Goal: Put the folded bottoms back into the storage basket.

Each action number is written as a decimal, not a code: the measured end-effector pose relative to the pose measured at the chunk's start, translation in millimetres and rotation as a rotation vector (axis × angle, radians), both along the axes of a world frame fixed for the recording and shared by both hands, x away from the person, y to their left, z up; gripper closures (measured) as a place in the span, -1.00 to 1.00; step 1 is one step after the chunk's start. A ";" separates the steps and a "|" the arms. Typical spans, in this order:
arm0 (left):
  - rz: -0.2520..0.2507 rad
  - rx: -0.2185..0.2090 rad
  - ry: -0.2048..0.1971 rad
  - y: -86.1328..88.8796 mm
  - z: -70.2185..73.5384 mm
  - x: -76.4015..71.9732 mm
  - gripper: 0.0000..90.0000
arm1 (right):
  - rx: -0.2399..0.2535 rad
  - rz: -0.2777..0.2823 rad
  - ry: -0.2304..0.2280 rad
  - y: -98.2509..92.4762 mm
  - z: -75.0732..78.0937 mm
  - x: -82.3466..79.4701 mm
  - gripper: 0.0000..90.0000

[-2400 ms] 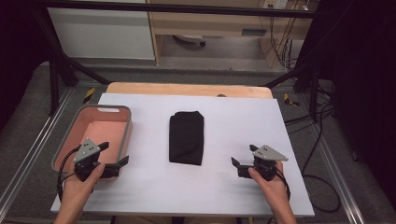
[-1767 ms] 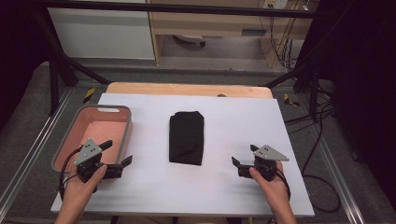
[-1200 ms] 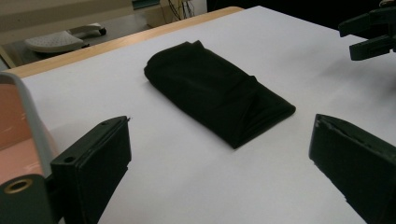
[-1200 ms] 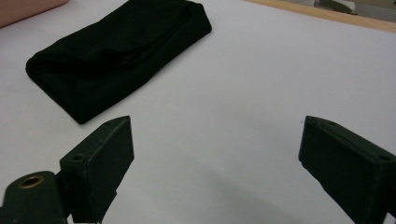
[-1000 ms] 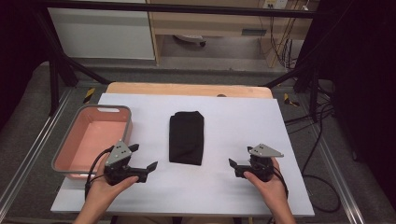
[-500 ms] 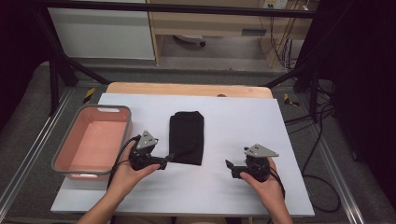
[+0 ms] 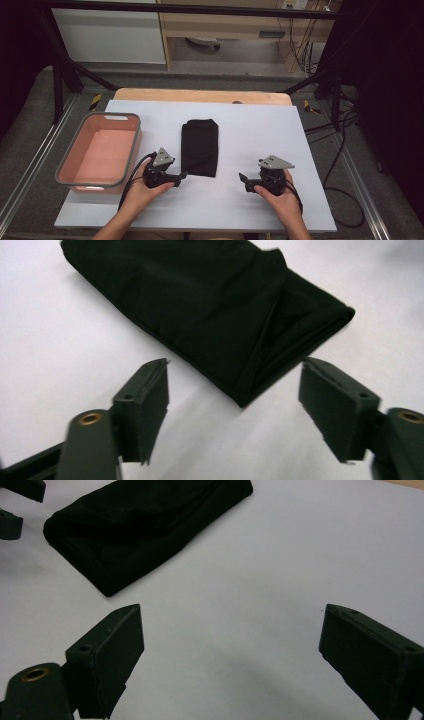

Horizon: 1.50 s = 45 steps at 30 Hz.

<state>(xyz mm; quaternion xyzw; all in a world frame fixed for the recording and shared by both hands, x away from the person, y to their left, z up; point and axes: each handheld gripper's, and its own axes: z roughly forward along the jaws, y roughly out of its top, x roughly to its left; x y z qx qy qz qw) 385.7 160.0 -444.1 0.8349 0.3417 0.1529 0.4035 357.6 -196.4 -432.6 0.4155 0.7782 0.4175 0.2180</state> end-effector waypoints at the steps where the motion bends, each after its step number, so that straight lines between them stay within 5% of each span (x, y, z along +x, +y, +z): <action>1: 0.001 0.001 0.009 -0.7 -2.1 -0.1 -0.29 | -0.002 0.003 0.000 0.5 -0.2 0.0 -0.75; 12: 0.009 0.020 0.015 -5.7 -13.3 8.0 0.09 | -0.006 0.021 0.015 5.2 -2.0 0.1 -0.75; 22: -0.022 0.021 0.000 -8.2 -13.3 6.7 0.84 | -0.010 0.074 0.023 25.2 -0.5 -4.7 -0.75; 36: -0.024 0.067 0.031 4.1 -6.8 -12.0 0.89 | -0.045 0.158 0.097 68.6 0.1 -21.3 -0.73; 40: -0.054 0.113 0.033 12.4 -4.1 -25.2 0.89 | -0.052 0.180 0.116 76.8 3.4 -27.9 -0.71; 45: -0.059 0.105 0.056 19.1 -3.8 -41.7 0.90 | -0.062 0.215 0.124 88.7 2.2 -35.1 -0.70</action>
